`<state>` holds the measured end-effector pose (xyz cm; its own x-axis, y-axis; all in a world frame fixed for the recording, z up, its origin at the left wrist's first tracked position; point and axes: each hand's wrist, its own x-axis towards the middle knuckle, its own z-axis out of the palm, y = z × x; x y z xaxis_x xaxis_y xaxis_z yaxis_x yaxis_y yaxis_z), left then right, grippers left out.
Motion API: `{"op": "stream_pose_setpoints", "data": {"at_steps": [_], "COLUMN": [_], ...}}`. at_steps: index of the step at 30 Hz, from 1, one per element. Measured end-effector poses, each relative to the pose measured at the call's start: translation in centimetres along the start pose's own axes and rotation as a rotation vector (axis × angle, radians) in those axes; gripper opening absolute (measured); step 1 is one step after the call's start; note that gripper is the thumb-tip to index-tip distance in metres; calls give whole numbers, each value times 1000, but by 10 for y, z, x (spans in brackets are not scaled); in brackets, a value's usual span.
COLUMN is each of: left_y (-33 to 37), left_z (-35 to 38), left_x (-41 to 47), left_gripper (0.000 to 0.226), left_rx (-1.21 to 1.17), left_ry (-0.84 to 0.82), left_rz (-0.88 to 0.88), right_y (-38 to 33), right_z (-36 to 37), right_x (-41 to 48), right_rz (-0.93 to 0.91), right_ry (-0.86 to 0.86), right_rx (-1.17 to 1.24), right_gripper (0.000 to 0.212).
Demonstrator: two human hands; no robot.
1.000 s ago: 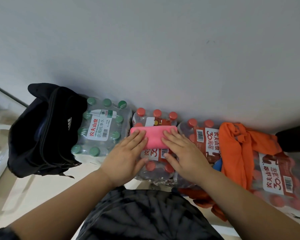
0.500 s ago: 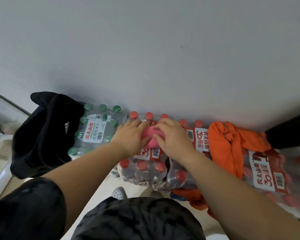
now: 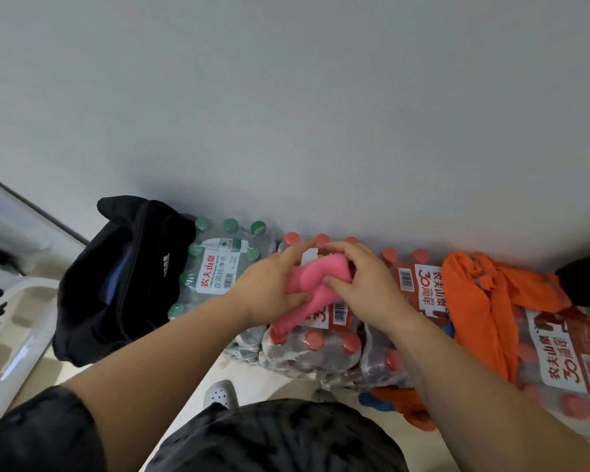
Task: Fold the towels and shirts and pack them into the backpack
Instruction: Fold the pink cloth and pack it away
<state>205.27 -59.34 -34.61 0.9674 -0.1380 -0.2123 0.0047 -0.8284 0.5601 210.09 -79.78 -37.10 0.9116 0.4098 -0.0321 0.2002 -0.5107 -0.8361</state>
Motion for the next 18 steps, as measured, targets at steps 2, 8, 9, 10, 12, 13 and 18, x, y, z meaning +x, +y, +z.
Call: {"op": "stream_pose_setpoints", "data": {"at_steps": [2,8,9,10,12,13,18], "left_y": [-11,-64,-74,-84,-103,-112,-172], "left_z": [-17,-77,-89,-101,-126,-138,-186], "left_x": [-13,-62,-71,-79,-97,-106,-145], "left_gripper": [91,80,78,77,75,73,53], "left_rx": [-169,-503,-518,-541,-610,-638,-731], "left_ry": [-46,-61,-55,-50,-41,-33,103], "left_rz": [27,58,66,78,114,129,123], "right_y": [-19,-108,-125,-141,-171,-184,-238], "right_z": [8,60,71,83,106,117,176], "right_x": [4,20,23,27,35,38,53], "right_rz": [21,42,37,34,29,24,-8], "right_ry": [18,76,70,63,48,43,-40], "right_rx": [85,343,357,364,369,374,417], "right_gripper": [57,58,58,58,56,54,36]}}
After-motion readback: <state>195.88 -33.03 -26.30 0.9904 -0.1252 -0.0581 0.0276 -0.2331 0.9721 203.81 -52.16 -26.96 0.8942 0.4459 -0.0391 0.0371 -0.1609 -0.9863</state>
